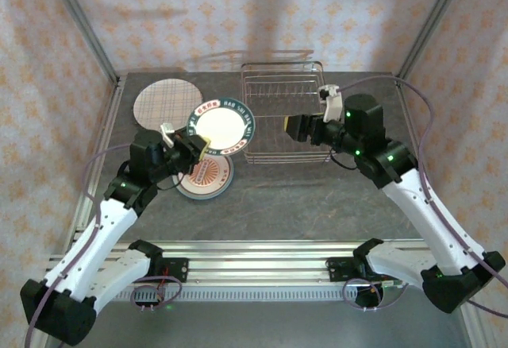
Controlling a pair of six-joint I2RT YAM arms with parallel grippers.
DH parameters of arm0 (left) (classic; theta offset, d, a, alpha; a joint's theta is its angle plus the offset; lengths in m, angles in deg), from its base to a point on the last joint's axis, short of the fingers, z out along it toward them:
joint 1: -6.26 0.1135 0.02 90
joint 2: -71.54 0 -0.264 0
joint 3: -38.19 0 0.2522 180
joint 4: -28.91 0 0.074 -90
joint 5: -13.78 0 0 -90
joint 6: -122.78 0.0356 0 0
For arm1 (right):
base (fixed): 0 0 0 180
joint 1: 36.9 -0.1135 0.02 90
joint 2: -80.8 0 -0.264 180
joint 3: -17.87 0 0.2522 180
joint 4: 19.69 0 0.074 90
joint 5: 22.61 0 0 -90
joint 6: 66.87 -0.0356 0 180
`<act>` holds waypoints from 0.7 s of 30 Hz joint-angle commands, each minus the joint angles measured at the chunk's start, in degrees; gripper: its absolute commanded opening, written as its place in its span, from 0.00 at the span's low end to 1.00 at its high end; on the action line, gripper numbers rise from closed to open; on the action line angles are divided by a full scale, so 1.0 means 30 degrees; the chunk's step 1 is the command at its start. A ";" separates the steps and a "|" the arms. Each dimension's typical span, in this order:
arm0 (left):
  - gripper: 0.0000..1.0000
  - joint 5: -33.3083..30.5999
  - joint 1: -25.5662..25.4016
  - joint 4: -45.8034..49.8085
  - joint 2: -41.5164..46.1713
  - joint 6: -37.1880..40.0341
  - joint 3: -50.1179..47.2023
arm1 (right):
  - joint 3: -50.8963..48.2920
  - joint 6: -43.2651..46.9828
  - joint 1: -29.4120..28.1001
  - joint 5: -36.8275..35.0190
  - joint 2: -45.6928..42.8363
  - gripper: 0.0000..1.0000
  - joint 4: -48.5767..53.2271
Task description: Unload the plates from the dish rack
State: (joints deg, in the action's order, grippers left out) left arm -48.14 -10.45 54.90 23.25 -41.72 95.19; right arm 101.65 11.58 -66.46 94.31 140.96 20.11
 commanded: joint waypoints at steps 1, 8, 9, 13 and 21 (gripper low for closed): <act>0.00 -0.1341 0.0209 0.1250 0.1324 0.0840 -0.0739 | -0.0589 0.2509 -0.0275 -0.0079 -0.0797 0.71 -0.2411; 0.00 -0.3703 0.0209 0.2205 0.3310 0.0892 -0.2815 | -0.1351 0.5496 -0.1182 0.1066 -0.1124 0.80 -0.2410; 0.00 -0.3938 0.0209 0.2164 0.3482 0.0869 -0.3145 | -0.1418 0.5729 -0.1241 0.1226 -0.1099 0.81 -0.2393; 0.00 -0.4676 0.0209 0.1904 0.4017 0.0629 -0.4395 | -0.1488 0.6854 -0.1582 0.1312 -0.1031 0.82 -0.1884; 0.00 -0.5636 0.0209 0.0401 0.3820 -0.0081 -0.6356 | -0.1287 0.7345 -0.1689 0.1324 -0.0806 0.83 -0.1236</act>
State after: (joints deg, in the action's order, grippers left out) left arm -61.98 -10.45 61.26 34.68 -40.95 77.25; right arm 97.30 31.75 -71.27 97.41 138.64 16.17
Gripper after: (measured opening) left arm 0.082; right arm 0.832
